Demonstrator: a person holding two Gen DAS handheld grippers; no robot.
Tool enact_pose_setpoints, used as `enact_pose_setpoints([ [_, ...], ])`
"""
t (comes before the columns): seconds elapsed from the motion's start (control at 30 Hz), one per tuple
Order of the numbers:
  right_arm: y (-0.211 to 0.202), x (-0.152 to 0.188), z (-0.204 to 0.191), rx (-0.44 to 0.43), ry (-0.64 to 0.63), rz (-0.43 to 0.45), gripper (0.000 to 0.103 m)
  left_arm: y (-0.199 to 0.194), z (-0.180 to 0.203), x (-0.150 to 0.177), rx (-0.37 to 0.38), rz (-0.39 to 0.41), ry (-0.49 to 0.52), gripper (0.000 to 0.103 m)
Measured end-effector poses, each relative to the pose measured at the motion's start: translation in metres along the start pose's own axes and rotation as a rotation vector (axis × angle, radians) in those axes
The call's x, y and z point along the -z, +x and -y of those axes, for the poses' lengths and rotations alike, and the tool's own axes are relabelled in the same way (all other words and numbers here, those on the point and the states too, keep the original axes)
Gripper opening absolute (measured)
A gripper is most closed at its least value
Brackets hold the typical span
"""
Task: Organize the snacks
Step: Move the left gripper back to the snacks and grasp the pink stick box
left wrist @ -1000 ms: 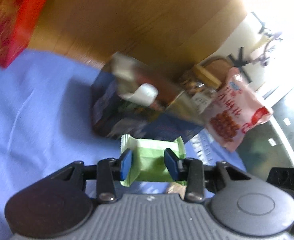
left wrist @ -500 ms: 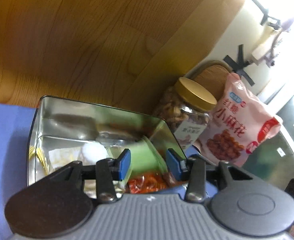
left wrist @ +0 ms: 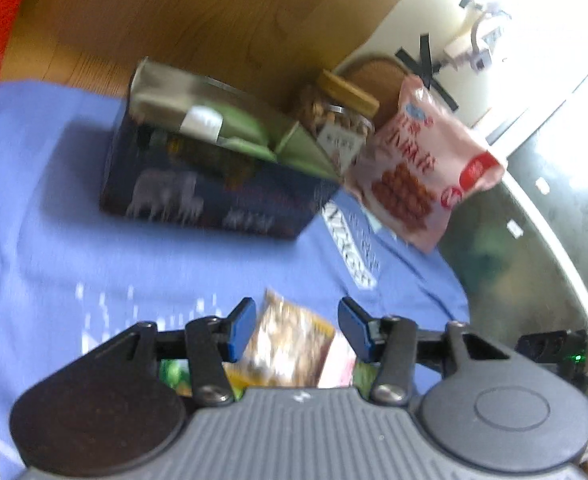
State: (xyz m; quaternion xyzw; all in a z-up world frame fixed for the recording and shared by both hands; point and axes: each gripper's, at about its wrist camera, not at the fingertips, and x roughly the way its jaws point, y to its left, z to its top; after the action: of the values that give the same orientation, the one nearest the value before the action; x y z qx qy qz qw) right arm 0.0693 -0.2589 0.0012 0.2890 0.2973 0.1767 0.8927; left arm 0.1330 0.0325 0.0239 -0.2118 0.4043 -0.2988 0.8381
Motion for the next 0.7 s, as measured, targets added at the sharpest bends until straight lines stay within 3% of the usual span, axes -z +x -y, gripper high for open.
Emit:
enact_pose_setpoints([
  [0.2, -0.031, 0.029, -0.018, -0.018, -0.032, 0.002, 0.044, -0.022, 0.016, 0.040, 0.005, 0.010, 0.080, 0.047],
  [0.37, -0.034, 0.047, -0.030, -0.016, -0.077, -0.032, 0.044, -0.012, 0.020, 0.057, -0.015, -0.055, 0.085, 0.047],
  [0.47, -0.034, 0.059, -0.038, 0.023, -0.155, -0.053, 0.044, 0.001, 0.022, 0.065, -0.016, -0.120, 0.076, 0.047],
  [0.57, -0.038, 0.072, -0.043, 0.063, -0.219, -0.068, 0.044, 0.005, 0.030, 0.070, -0.014, -0.126, 0.086, 0.050],
  [0.7, -0.051, 0.081, -0.039, 0.122, -0.236, -0.046, 0.044, 0.017, 0.045, 0.075, 0.105, -0.178, 0.033, 0.052],
])
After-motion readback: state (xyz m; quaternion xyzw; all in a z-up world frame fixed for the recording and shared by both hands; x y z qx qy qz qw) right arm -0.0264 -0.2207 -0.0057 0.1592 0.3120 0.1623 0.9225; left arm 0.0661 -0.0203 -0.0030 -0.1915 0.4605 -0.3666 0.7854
